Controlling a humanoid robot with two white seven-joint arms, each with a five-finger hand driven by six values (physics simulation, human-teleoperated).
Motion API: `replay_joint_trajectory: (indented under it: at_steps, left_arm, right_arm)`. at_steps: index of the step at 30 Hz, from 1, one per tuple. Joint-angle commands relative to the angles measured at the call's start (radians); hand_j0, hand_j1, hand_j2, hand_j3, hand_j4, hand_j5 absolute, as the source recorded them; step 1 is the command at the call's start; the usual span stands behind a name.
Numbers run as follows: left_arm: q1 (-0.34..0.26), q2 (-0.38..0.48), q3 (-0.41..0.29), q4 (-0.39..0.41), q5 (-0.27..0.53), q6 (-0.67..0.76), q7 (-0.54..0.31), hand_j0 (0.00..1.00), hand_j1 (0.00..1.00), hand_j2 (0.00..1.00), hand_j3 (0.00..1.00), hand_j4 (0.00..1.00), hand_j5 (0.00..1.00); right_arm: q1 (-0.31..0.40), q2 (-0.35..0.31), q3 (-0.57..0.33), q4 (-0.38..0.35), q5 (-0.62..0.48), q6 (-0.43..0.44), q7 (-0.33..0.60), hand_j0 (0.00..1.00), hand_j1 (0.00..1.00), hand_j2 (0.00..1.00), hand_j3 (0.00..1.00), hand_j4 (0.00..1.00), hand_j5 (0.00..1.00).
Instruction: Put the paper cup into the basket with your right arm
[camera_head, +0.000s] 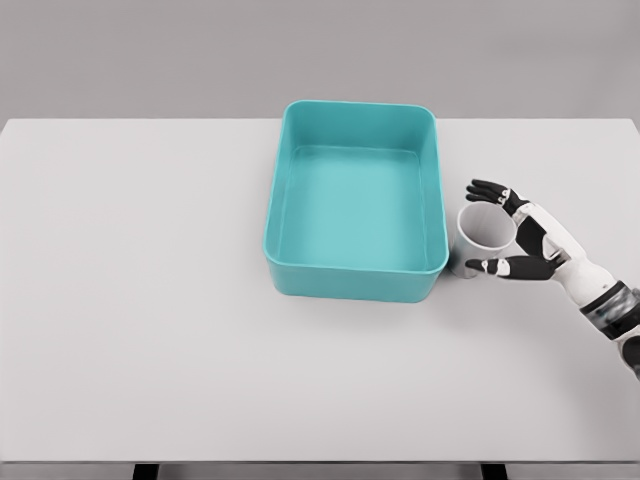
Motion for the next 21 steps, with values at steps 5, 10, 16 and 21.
replay_joint_trajectory:
  at_steps: [5,10,16,21]
  left_arm:
    - [0.0,0.0,0.0,0.0,0.001,0.0,0.0,1.0,1.0,1.0,1.0,1.0,1.0]
    - [0.0,0.0,0.0,0.0,0.001,-0.002,0.0,1.0,1.0,1.0,1.0,1.0,1.0]
    - [0.0,0.0,0.0,0.0,0.001,0.0,0.0,1.0,1.0,1.0,1.0,1.0,1.0]
    - [0.0,0.0,0.0,0.0,0.001,0.0,0.0,1.0,1.0,1.0,1.0,1.0,1.0]
  right_arm:
    - [0.0,0.001,0.007,0.0,0.012,-0.002,0.003,0.59,0.59,0.59,0.59,0.59,0.59]
    - [-0.017,-0.001,0.007,0.0,0.011,-0.002,0.003,0.51,0.51,0.51,0.51,0.51,0.51]
    - [-0.074,-0.044,0.007,-0.004,0.009,-0.002,0.004,0.47,0.47,0.47,0.47,0.47,0.47]
    - [-0.132,-0.067,0.016,-0.006,0.014,-0.002,0.004,0.45,0.45,0.45,0.45,0.45,0.45]
